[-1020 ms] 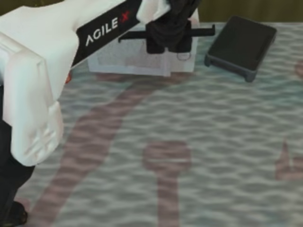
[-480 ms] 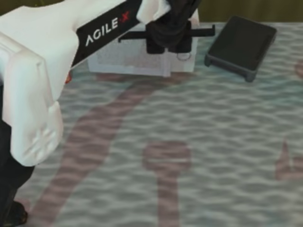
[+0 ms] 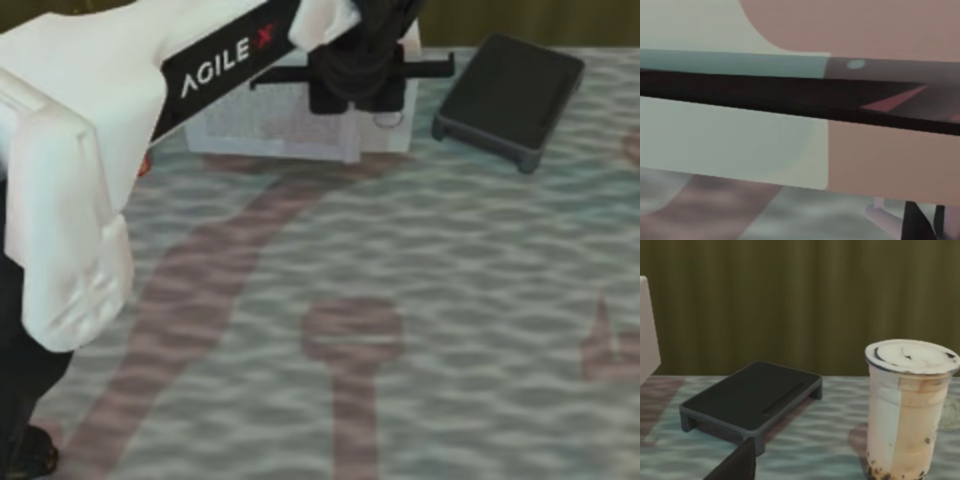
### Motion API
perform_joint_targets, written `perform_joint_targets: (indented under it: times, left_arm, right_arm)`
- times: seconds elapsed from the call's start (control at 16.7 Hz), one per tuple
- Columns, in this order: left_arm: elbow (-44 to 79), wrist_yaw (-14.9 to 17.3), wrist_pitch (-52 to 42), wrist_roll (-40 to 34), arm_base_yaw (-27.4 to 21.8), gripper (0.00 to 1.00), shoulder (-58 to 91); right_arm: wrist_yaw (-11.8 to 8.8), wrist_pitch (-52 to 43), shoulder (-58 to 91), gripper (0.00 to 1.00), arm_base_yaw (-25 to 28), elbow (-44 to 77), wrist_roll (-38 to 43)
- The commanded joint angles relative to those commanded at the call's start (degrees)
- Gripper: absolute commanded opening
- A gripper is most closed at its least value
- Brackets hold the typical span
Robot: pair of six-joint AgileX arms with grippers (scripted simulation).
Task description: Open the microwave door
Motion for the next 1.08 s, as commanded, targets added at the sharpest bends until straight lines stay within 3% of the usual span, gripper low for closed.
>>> perform_joint_targets:
  times: [1.08]
  left_arm:
    - [-10.51,2.05,5.83,4.72,0.17,0.00,-6.10]
  right_arm:
    - [0.00,0.00,0.00,1.00,0.00,0.00,0.00]
